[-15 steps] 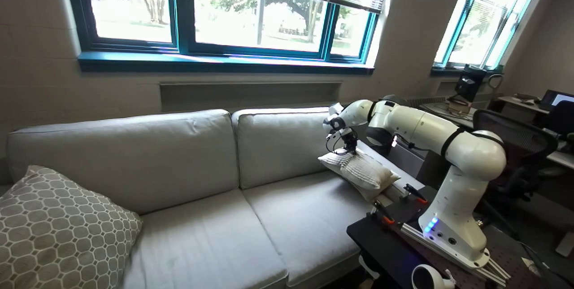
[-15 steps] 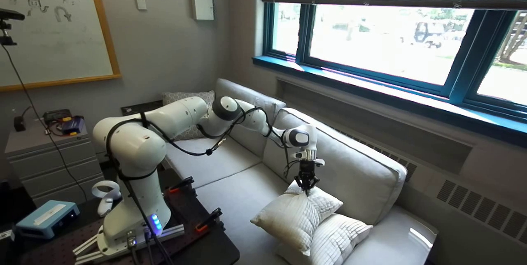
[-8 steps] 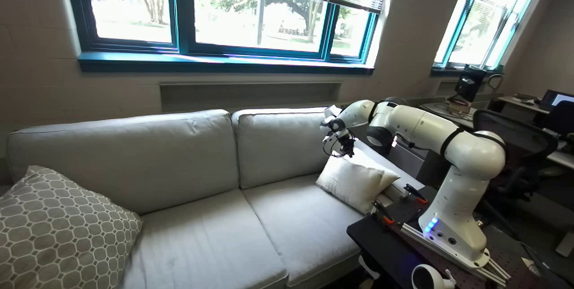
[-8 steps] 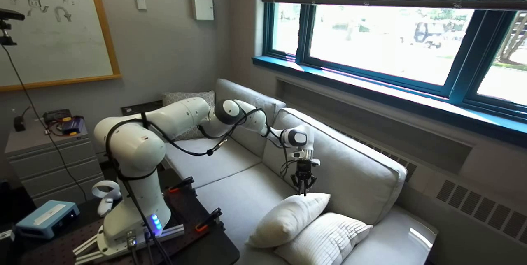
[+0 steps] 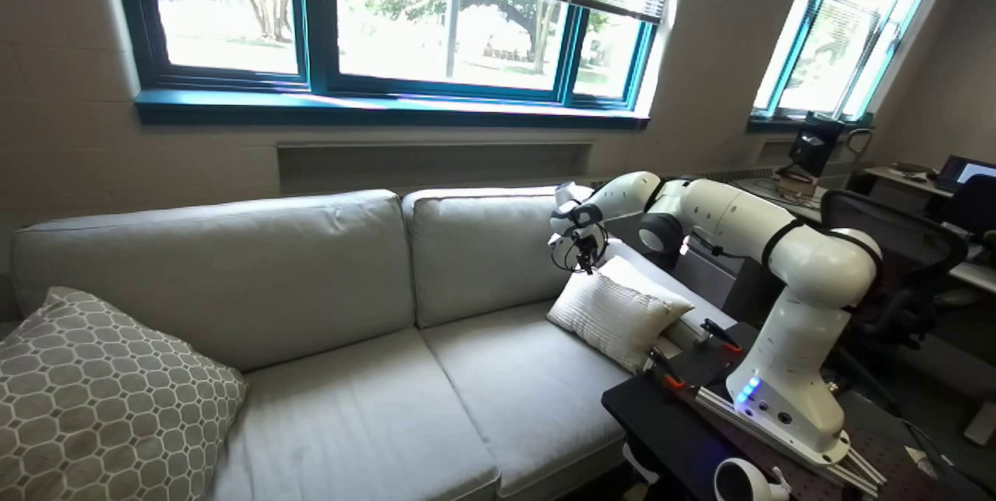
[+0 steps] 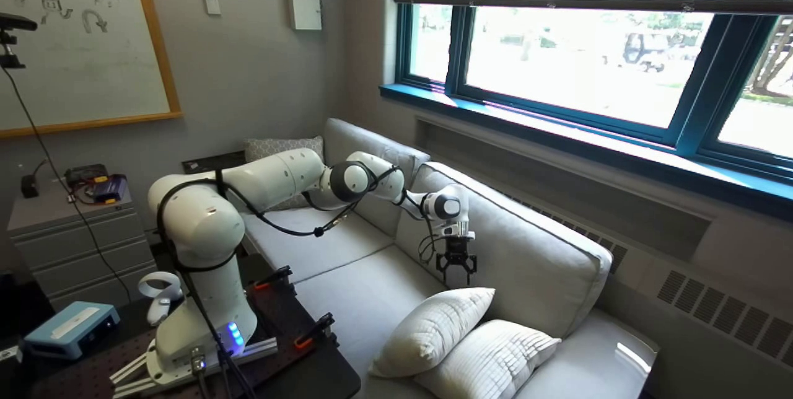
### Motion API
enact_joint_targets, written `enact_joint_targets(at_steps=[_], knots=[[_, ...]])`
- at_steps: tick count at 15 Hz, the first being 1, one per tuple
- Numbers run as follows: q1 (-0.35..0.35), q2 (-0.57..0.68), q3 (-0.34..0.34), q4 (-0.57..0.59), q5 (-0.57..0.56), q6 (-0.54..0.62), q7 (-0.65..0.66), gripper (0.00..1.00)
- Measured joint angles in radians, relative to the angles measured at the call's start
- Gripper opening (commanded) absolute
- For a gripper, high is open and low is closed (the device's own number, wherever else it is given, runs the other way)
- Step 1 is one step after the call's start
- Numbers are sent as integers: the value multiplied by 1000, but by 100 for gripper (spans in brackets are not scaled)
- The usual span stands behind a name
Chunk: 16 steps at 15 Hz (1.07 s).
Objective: Arrange the two small pillows on the sofa
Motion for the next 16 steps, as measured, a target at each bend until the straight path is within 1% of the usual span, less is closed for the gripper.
enact_joint_targets(at_steps=[4, 6, 8, 11, 13, 16], knots=[[6, -1, 42, 43, -14, 63, -156, 100], [23, -5, 58, 64, -14, 87, -228, 100], [50, -15, 72, 67, -13, 134, -293, 100], [96, -26, 77, 49, -14, 244, -397, 100], [120, -37, 78, 9, -14, 328, -462, 100], [127, -38, 78, -11, -14, 349, -478, 100]])
